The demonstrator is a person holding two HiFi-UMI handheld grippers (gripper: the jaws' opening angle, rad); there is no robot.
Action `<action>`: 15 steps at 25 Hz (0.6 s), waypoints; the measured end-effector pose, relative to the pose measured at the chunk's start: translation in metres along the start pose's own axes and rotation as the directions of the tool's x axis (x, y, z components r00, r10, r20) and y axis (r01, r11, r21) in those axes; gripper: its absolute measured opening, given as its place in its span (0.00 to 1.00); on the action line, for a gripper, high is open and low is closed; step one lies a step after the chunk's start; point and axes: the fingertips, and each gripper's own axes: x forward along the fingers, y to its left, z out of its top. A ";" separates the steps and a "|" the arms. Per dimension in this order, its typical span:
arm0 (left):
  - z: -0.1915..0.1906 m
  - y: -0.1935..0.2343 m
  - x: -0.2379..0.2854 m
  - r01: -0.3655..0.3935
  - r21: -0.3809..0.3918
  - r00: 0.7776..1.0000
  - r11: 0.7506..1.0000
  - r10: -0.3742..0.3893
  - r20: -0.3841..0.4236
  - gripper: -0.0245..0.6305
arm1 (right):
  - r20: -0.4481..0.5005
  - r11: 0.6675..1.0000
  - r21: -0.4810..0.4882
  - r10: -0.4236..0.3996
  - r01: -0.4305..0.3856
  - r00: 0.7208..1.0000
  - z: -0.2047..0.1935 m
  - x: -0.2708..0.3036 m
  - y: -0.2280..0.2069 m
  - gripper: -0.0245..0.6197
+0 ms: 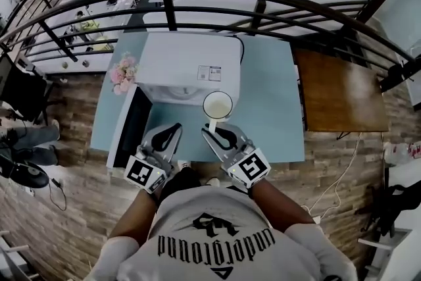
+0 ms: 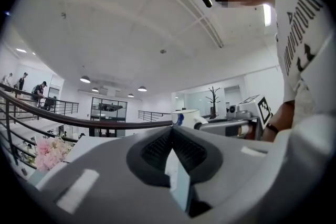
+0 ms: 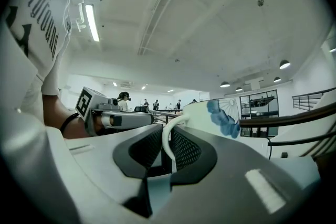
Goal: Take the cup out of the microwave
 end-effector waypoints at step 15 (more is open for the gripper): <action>0.040 -0.014 -0.029 0.135 0.001 0.991 0.991 -0.135 -0.009 0.11 | 0.032 0.999 -0.014 -0.042 0.042 0.999 0.041 -0.004 0.029 0.12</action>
